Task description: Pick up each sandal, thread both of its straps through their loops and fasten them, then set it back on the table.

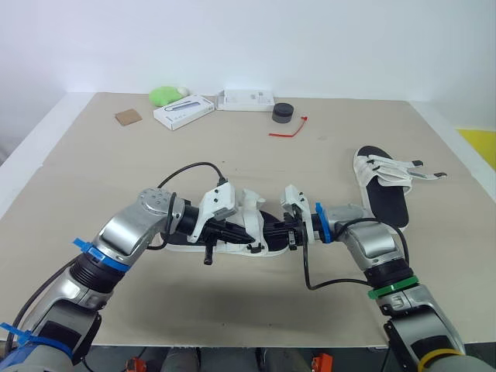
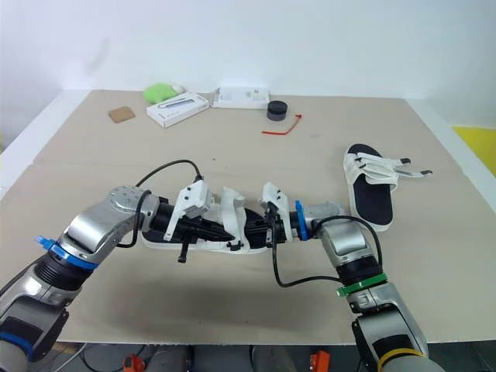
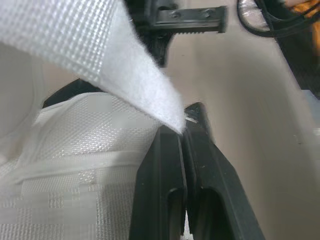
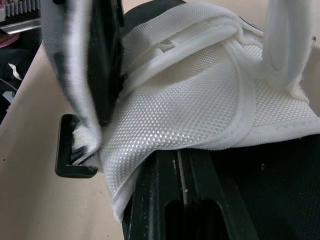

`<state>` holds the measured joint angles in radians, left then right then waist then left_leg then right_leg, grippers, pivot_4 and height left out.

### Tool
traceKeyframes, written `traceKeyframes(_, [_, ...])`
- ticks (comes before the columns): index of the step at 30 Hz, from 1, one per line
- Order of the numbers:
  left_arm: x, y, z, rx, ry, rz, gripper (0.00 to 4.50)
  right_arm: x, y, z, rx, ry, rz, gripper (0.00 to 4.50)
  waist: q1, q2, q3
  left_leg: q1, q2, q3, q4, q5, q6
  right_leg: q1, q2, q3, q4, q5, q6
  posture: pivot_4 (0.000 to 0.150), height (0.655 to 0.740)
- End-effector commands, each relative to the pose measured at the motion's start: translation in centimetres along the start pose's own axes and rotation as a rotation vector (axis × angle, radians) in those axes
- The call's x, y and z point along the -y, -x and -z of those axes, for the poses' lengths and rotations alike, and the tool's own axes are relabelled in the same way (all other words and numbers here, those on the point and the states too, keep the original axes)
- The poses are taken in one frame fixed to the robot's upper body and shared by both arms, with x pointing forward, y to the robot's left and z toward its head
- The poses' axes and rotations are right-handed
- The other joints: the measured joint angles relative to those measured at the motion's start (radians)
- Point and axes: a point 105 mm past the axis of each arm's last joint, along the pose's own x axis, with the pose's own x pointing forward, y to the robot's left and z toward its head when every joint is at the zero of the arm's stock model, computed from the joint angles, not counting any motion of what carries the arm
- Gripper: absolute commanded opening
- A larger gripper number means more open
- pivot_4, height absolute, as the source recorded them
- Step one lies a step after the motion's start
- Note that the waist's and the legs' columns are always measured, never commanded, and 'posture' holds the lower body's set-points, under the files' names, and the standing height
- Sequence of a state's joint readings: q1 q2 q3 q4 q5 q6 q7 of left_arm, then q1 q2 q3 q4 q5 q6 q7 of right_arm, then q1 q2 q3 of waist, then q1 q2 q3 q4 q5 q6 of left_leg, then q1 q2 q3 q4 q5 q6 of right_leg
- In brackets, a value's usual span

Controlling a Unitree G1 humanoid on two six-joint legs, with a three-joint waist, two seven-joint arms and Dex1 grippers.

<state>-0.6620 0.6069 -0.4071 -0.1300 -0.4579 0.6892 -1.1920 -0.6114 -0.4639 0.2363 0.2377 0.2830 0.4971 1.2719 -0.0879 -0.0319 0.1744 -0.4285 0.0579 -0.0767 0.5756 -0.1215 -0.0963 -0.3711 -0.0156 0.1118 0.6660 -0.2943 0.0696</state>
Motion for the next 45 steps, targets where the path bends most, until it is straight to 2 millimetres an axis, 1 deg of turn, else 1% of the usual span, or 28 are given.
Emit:
traceKeyframes(1, [2.4, -0.3, 2.0, -0.067, 0.106, 0.142, 0.09, 0.7, 0.2, 1.3, -0.038, -0.046, 0.042, 0.0, -0.002, 0.0, 0.0, 0.0, 0.0, 0.0, 0.0, 0.0, 0.0, 0.0, 0.0, 0.0, 0.0, 0.0, 0.0, 0.15, 0.74])
traceKeyframes(2, [2.6, -0.3, 2.3, -0.081, 0.104, 0.149, 0.09, 0.7, 0.2, 1.3, -0.037, -0.046, 0.042, 0.0, -0.003, 0.0, 0.0, 0.0, 0.001, 0.0, 0.0, 0.0, 0.0, -0.001, 0.001, 0.0, 0.0, 0.0, 0.0, 0.15, 0.74])
traceKeyframes(3, [2.5, -0.4, 3.5, -0.13, 0.092, 0.136, 0.09, 0.7, 0.2, 1.2, -0.036, -0.045, 0.043, 0.0, -0.006, 0.0, 0.0, 0.0, 0.001, 0.0, -0.001, 0.0, 0.0, -0.001, 0.001, 0.0, 0.0, 0.0, 0.0, 0.15, 0.74])
traceKeyframes(5, [2.4, -0.5, 4.9, -0.189, 0.066, 0.121, 0.09, 0.7, 0.2, 1.2, -0.034, -0.045, 0.044, 0.0, -0.006, 0.0, 0.0, 0.0, 0.001, 0.0, -0.003, 0.0, 0.0, -0.001, 0.001, 0.0, 0.0, -0.001, 0.0, 0.15, 0.74])
traceKeyframes(8, [1.3, -1.1, 6.6, -0.258, 0.031, 0.039, 0.09, 0.6, 0.3, 1.2, -0.031, -0.046, 0.044, 0.0, -0.005, 0.0, -0.001, 0.001, 0.001, 0.0, -0.005, 0.0, 0.0, 0.0, 0.001, 0.0, 0.0, -0.001, 0.001, 0.15, 0.74])
traceKeyframes(10, [-0.1, -1.3, 6.8, -0.272, 0.002, -0.042, 0.09, 0.5, 0.3, 1.3, -0.031, -0.046, 0.043, 0.0, 0.0, 0.0, -0.005, 0.002, 0.001, 0.0, -0.005, 0.0, 0.0, 0.001, 0.001, 0.0, 0.0, -0.003, -0.001, 0.15, 0.74])
traceKeyframes(12, [-0.8, -1.3, 6.6, -0.268, -0.022, -0.077, 0.09, 0.5, 0.3, 1.3, -0.032, -0.045, 0.042, 0.0, 0.006, -0.001, -0.009, 0.006, 0.0, 0.0, -0.004, 0.0, 0.0, 0.001, 0.001, 0.0, 0.0, -0.003, -0.001, 0.15, 0.74])
traceKeyframes(15, [-0.5, -1.2, 6.0, -0.244, -0.027, -0.055, 0.79, 0.4, 0.2, 1.3, -0.032, -0.043, 0.042, 0.0, 0.01, -0.003, -0.013, 0.006, -0.001, 0.0, -0.002, 0.0, 0.0, 0.001, -0.001, 0.001, -0.001, -0.003, -0.001, 0.15, 0.74])
traceKeyframes(16, [-0.2, -1.2, 5.6, -0.233, -0.029, -0.044, 1.17, 0.4, 0.2, 1.3, -0.032, -0.043, 0.042, 0.0, 0.01, -0.003, -0.013, 0.006, -0.001, 0.0, -0.002, 0.0, 0.0, 0.001, -0.002, 0.001, -0.001, -0.003, -0.001, 0.15, 0.74])
traceKeyframes(17, [-0.3, -1.2, 5.2, -0.22, -0.034, -0.048, 1.4, 0.5, 0.1, 1.3, -0.032, -0.043, 0.042, 0.0, 0.01, -0.003, -0.013, 0.006, -0.003, 0.0, -0.002, 0.0, 0.0, 0.001, -0.004, 0.001, -0.001, -0.003, -0.001, 0.15, 0.74])
traceKeyframes(18, [-0.4, -1.1, 4.7, -0.205, -0.029, -0.059, 1.92, 0.5, 0.1, 1.3, -0.032, -0.042, 0.041, 0.0, 0.01, -0.003, -0.013, 0.006, -0.005, 0.0, -0.002, 0.0, 0.0, 0.0, -0.006, 0.001, -0.001, -0.003, -0.001, 0.15, 0.74])
traceKeyframes(19, [-0.3, -1.0, 4.1, -0.184, -0.024, -0.054, 2.16, 0.5, 0.1, 1.2, -0.031, -0.042, 0.041, 0.0, 0.011, -0.003, -0.013, 0.006, -0.006, 0.0, -0.002, 0.0, 0.0, 0.0, -0.008, 0.001, -0.001, -0.003, -0.001, 0.15, 0.74])
traceKeyframes(24, [0.0, -0.3, 1.2, -0.087, 0.05, -0.031, 4.27, 0.4, 0.0, 1.3, -0.033, -0.041, 0.037, 0.0, 0.011, -0.003, -0.012, 0.005, -0.008, 0.001, 0.0, 0.0, 0.0, 0.0, -0.011, 0.001, -0.002, -0.003, -0.001, 0.15, 0.74])
traceKeyframes(26, [-0.1, 0.0, 0.2, -0.059, 0.065, -0.033, 4.27, 0.5, 0.0, 1.3, -0.033, -0.04, 0.036, 0.0, 0.011, -0.002, -0.012, 0.005, -0.008, 0.001, 0.0, 0.0, 0.0, 0.0, -0.01, 0.001, -0.002, -0.003, -0.001, 0.15, 0.74])
traceKeyframes(28, [-0.5, 0.3, -1.2, -0.002, 0.125, -0.048, 4.27, 0.5, 0.0, 1.2, -0.033, -0.039, 0.034, 0.0, 0.011, -0.002, -0.012, 0.005, -0.008, 0.001, 0.0, 0.001, 0.001, -0.001, -0.009, 0.001, -0.002, -0.002, 0.0, 0.15, 0.74])
traceKeyframes(31, [-1.0, 1.1, -3.8, 0.112, 0.286, -0.037, 4.27, 0.5, 0.0, 1.1, -0.033, -0.036, 0.033, 0.0, 0.011, -0.003, -0.01, 0.003, -0.008, 0.001, 0.0, 0.002, 0.004, -0.001, -0.009, 0.001, -0.001, 0.0, 0.004, 0.15, 0.74])
traceKeyframes(33, [-0.9, 1.5, -4.7, 0.149, 0.387, -0.007, 4.27, 0.5, 0.0, 1.1, -0.033, -0.035, 0.031, 0.0, 0.007, -0.003, -0.01, -0.002, -0.008, -0.001, 0.0, 0.002, 0.004, -0.001, -0.007, 0.0, -0.001, 0.0, 0.004, 0.15, 0.74])
traceKeyframes(35, [-0.9, 1.7, -4.8, 0.155, 0.456, 0.002, 4.27, 0.4, 0.0, 1.1, -0.034, -0.035, 0.03, 0.0, 0.003, -0.002, -0.009, -0.004, -0.008, -0.002, -0.002, 0.002, 0.004, -0.004, -0.005, 0.0, 0.0, 0.002, 0.008, 0.15, 0.74])
traceKeyframes(38, [-1.1, 2.0, -4.5, 0.15, 0.557, 0.002, 4.27, 0.4, 0.0, 1.1, -0.034, -0.035, 0.029, 0.0, 0.003, -0.002, -0.009, -0.004, -0.008, -0.005, -0.006, 0.002, 0.005, -0.004, -0.004, 0.0, 0.0, 0.0, 0.008, 0.15, 0.74])
traceKeyframes(40, [-1.6, 2.2, -4.3, 0.163, 0.619, -0.013, 4.27, 0.4, 0.0, 1.1, -0.035, -0.034, 0.028, 0.0, 0.003, -0.002, -0.008, -0.004, -0.008, -0.006, -0.007, 0.002, 0.004, -0.004, -0.003, 0.0, 0.0, 0.0, 0.008, 0.15, 0.74])
traceKeyframes(45, [-2.4, 2.0, -4.1, 0.177, 0.66, -0.051, 4.27, 0.4, 0.0, 1.1, -0.036, -0.035, 0.029, 0.0, 0.004, -0.002, -0.008, -0.003, -0.008, -0.006, -0.006, 0.002, 0.004, -0.003, -0.003, -0.001, 0.0, 0.0, 0.008, 0.15, 0.74])
